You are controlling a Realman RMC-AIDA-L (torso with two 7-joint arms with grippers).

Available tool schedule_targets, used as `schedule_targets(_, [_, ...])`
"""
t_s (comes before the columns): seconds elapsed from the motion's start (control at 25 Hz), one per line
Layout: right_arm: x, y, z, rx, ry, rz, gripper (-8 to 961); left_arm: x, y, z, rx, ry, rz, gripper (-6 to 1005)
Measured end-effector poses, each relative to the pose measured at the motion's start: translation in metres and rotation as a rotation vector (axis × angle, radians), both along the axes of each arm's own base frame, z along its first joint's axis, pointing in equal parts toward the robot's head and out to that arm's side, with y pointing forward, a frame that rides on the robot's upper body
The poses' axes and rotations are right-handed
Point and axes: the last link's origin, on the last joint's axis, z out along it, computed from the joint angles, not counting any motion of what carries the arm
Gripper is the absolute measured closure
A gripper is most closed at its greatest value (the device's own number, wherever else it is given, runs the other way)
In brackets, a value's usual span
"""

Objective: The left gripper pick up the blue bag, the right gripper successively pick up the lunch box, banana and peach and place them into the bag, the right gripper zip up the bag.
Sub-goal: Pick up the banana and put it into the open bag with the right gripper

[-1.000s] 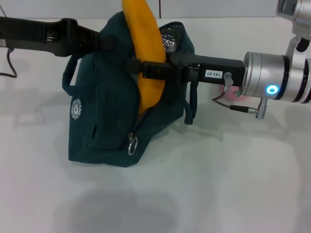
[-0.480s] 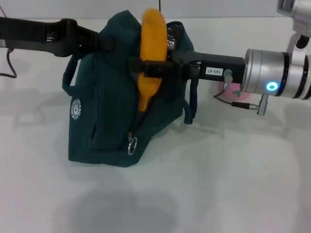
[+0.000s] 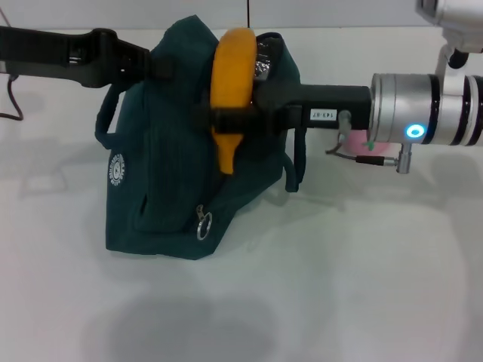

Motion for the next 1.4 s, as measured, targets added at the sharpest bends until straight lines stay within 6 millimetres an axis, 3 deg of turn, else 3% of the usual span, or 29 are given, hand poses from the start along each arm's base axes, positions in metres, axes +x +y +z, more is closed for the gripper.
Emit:
schedule_targets(0.4, [-0.006,-0.005,0.002,0.047,-0.152,0.112,94,-0.003,-0.001,0.002,0.002,0.003,0.009,930])
schedule_targets(0.8, [-0.013,-0.012,0.03,-0.004,-0.097,0.138,93,-0.002,0.0,0.002,0.008,-0.001,0.011,929])
schedule_targets(1.16, [-0.018,-0.019,0.039,-0.048,-0.056,0.167,93,-0.002,0.001,0.002,0.012,-0.002,0.011,928])
schedule_targets(1.4, [-0.014,-0.017,0.064,0.01,0.007,0.178,94,-0.002,0.001,0.002,0.013,-0.004,0.011,928])
